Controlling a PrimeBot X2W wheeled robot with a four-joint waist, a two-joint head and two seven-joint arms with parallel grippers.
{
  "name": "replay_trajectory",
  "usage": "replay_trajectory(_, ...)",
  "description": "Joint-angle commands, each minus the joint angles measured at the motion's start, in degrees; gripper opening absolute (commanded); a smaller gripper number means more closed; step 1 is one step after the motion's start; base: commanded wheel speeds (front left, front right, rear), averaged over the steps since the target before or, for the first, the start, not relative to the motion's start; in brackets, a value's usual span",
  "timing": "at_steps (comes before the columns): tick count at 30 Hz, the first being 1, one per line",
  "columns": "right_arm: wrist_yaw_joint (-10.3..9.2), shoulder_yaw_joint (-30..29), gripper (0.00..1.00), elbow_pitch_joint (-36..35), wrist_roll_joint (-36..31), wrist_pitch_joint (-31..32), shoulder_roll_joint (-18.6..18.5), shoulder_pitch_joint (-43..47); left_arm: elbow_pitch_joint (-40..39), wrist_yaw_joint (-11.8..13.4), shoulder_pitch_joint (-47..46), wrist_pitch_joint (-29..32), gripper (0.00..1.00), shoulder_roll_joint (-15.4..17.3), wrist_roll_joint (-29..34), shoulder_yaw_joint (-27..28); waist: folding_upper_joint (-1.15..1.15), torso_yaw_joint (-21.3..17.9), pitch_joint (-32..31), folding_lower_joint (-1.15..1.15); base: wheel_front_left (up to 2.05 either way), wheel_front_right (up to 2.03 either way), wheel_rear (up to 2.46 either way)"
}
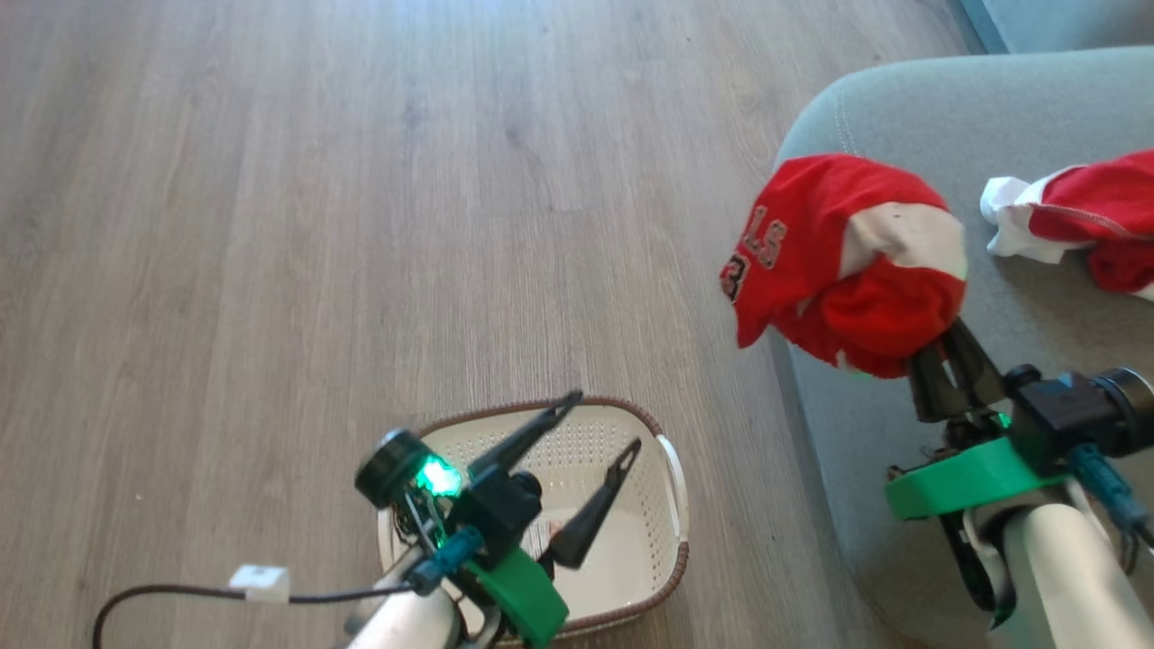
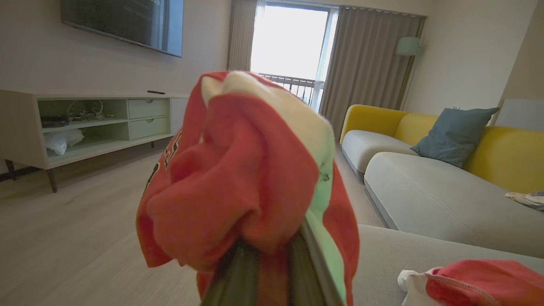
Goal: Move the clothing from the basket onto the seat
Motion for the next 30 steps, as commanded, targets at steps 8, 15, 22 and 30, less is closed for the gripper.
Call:
replay_trajectory(8,-0.01,-3.52,0.0,-0.99,-0.37,-0.37,1.85,-0.1,2.17,-0.07,-0.65,-0.29,1.0,1.25,0.4,-1.45,0.0,-1.52,1.54,0.0,0.0,0.0,0.0)
replay_trajectory(15,-0.01,-5.03,0.0,-0.9,-0.4,-0.37,3.01,0.18,2.73,-0.08,-0.38,-0.29,1.0,2.07,-0.18,-1.21,0.0,-4.71,3.04,0.0,0.0,0.0,0.0)
replay_trajectory(22,-0.01,-5.83,0.0,-1.97,-0.62,-0.37,4.03,-0.47,1.11,-0.08,-0.9,-0.29,1.0,3.16,-0.03,-0.38,0.0,-10.75,6.0,0.0,0.0,0.0,0.0)
replay_trajectory(30,-0.01,-7.18,0.0,-3.41,-0.66,-0.37,5.33,-0.24,-0.56,-0.08,-1.75,-0.29,1.0,4.85,0.83,-0.66,0.0,-17.73,9.13,0.0,0.0,0.0,0.0)
